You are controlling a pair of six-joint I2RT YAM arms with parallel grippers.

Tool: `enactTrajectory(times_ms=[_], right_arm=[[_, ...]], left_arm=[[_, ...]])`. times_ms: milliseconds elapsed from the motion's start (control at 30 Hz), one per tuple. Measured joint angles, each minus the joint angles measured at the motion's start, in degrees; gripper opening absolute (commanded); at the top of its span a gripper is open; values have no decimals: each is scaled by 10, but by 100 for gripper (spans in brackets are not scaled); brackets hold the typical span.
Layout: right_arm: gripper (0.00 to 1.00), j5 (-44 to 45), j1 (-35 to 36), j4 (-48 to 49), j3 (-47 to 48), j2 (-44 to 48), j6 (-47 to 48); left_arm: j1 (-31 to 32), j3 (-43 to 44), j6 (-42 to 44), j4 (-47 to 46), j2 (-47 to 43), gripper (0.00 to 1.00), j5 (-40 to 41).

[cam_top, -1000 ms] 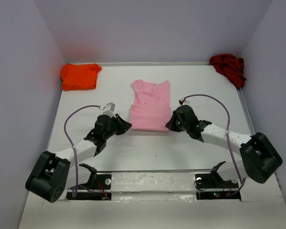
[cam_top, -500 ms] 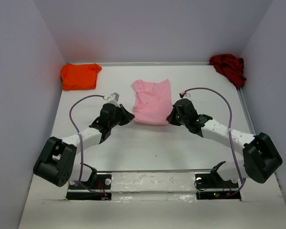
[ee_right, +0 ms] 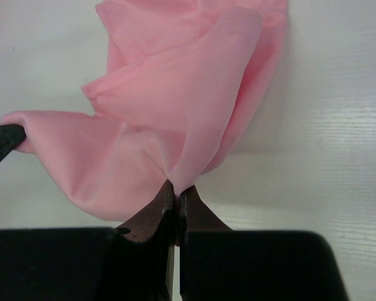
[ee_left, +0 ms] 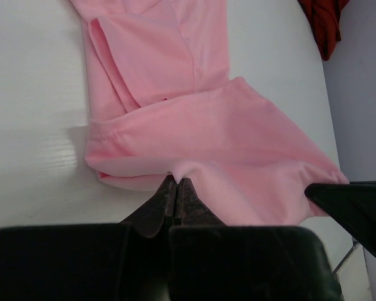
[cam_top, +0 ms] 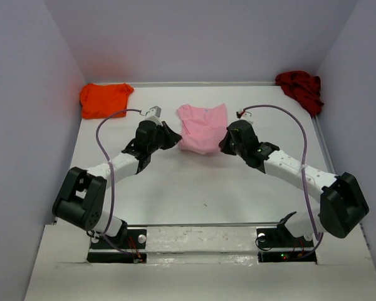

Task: Fold and stack the t-shirts
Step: Fold the tshirt

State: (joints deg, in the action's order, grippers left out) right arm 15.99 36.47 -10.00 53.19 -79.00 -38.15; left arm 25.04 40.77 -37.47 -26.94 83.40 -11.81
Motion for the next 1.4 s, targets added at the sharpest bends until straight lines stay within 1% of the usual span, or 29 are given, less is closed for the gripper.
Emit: enactTrajectory(times_ms=[133,267,433,567,767,900,1067,1267,1400], right_arm=[[0,-5,0,-2,-4,1,0],[0,-17,0,-3,-34,14,-1],[0,-28,0,-9,-80,49,-8],[0,-41,0,-12,-108,92,-18],[0,-61,14,-19,-141,146,-40],[0,-70,22,-33,-153,175,-52],[0,-65,24,-45,-151,189,-51],[0,-29,24,-62,-102,147,-29],[0,5,24,-63,-52,103,-8]], left_arm=[[0,6,4,5,-4,0,-3],[0,-15,3,12,-33,0,-5],[2,-78,-4,17,-123,0,-12],[9,-120,-12,42,-205,0,-15],[14,-154,-29,75,-289,0,-13],[17,-167,-38,86,-321,0,-12],[19,-168,-39,91,-318,0,-10],[19,-137,-29,85,-242,0,0],[18,-73,-11,78,-173,0,11]])
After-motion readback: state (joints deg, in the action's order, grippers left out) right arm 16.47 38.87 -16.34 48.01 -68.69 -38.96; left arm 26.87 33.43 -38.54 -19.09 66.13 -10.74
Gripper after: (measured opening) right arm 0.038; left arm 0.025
